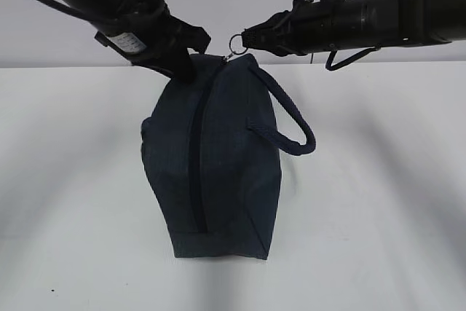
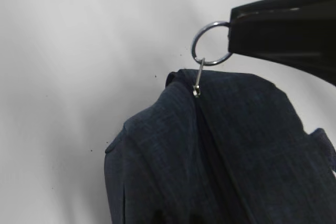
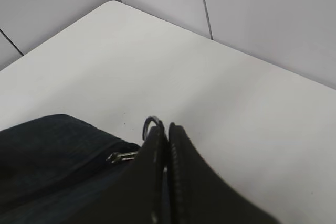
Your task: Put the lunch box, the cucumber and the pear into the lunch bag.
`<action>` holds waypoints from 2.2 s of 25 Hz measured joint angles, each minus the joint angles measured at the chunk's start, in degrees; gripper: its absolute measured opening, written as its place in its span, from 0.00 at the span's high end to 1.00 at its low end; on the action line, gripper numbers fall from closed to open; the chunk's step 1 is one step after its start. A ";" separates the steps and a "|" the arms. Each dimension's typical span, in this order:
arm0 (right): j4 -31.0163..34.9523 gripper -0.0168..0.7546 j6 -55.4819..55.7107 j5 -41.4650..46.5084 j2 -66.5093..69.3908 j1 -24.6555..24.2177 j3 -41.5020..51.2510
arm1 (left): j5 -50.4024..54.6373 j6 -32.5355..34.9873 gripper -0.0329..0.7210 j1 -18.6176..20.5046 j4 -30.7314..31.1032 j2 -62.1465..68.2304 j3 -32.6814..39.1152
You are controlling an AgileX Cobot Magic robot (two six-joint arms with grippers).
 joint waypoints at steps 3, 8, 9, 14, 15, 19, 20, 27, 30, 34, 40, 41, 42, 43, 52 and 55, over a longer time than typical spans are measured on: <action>0.00 0.97 0.10 -0.22 0.00 -0.04 0.00 | 1.45 0.26 0.93 0.00 0.00 -1.16 0.00; 0.00 0.97 0.13 -0.63 0.00 -0.63 -0.09 | 2.14 2.67 0.93 0.00 -1.82 -2.20 0.00; 0.00 0.97 0.13 -0.74 0.00 -0.75 -0.09 | 2.26 3.53 0.93 0.00 -2.73 -2.25 0.00; -0.11 0.97 0.13 -0.77 0.00 -1.00 -0.09 | 3.12 7.19 0.93 0.04 -7.61 -2.25 0.00; -0.47 0.97 0.23 -0.77 0.00 -1.00 -0.09 | 3.32 7.88 0.93 0.04 -8.16 -2.25 0.00; -2.71 0.97 1.50 -0.77 0.00 -1.00 -0.12 | 3.80 9.78 0.93 0.04 -9.27 -2.71 0.00; -3.27 0.97 1.85 -0.77 0.00 -1.00 -0.12 | 3.96 10.28 0.93 0.04 -9.42 -2.86 0.00; -5.94 0.97 2.99 -1.70 0.00 -1.32 -0.12 | 5.29 14.30 0.93 0.04 -12.93 -3.99 0.00; -6.48 0.97 3.35 -1.81 0.00 -1.32 -0.12 | 5.33 14.86 0.93 0.04 -13.46 -3.99 0.00; -6.63 0.97 3.49 -1.81 0.00 -1.45 -0.12 | 5.33 14.86 0.93 0.04 -13.47 -3.99 0.00; -6.87 0.97 7.90 -1.15 0.00 -3.84 -0.12 | 5.51 14.86 0.93 0.04 -11.55 -4.16 0.00; -6.81 0.97 8.98 -0.32 0.00 -4.61 -0.12 | 5.57 14.86 0.93 0.04 -11.43 -4.16 0.00; -6.90 0.97 9.74 0.90 0.00 -5.31 -0.12 | 5.63 14.86 0.93 0.04 -11.43 -4.16 0.00; -6.90 0.97 10.64 2.26 0.00 -5.96 -0.12 | 5.68 14.86 0.93 0.04 -11.43 -4.16 0.00; -8.42 0.60 16.02 13.36 0.00 -7.65 -0.25 | 5.78 14.86 0.93 0.04 -11.49 -3.71 0.00; -11.59 0.55 15.83 14.50 0.00 -7.65 -0.84 | 5.58 14.86 0.93 0.04 -11.78 -3.25 -0.06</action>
